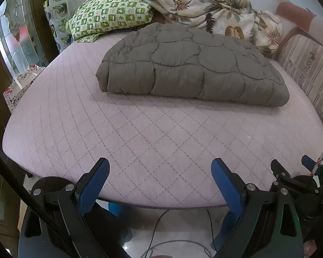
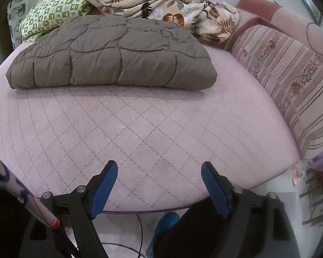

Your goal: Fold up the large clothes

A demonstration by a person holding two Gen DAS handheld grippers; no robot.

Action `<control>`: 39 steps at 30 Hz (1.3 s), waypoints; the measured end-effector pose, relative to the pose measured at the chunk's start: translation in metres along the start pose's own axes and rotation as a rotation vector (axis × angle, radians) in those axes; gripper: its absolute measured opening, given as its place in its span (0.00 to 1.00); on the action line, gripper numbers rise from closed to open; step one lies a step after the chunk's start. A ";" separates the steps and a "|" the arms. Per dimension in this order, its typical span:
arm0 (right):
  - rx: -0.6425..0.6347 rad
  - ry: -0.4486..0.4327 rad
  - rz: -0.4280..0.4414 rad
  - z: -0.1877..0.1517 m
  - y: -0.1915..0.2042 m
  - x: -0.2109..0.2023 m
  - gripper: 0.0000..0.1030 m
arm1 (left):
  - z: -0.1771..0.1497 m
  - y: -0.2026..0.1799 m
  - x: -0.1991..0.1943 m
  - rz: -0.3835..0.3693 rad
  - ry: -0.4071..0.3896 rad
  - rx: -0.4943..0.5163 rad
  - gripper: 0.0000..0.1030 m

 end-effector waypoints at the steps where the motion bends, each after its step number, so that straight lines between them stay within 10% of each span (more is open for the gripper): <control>1: 0.000 0.001 0.001 0.000 0.000 0.000 0.81 | 0.000 0.000 0.000 0.003 0.000 0.002 0.92; 39: 0.014 -0.035 0.013 0.009 0.003 -0.009 0.82 | -0.005 0.010 0.006 0.013 0.038 -0.010 0.92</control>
Point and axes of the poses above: each gripper's, at about its wrist camera, not at the fingertips, and x roughly the way its jaws point, y to its left, z to its top, the point moved 3 cm from there along x, roughly the way its jaws point, and after that the axes turned 13 degrees about -y, right-handed, at the moved point
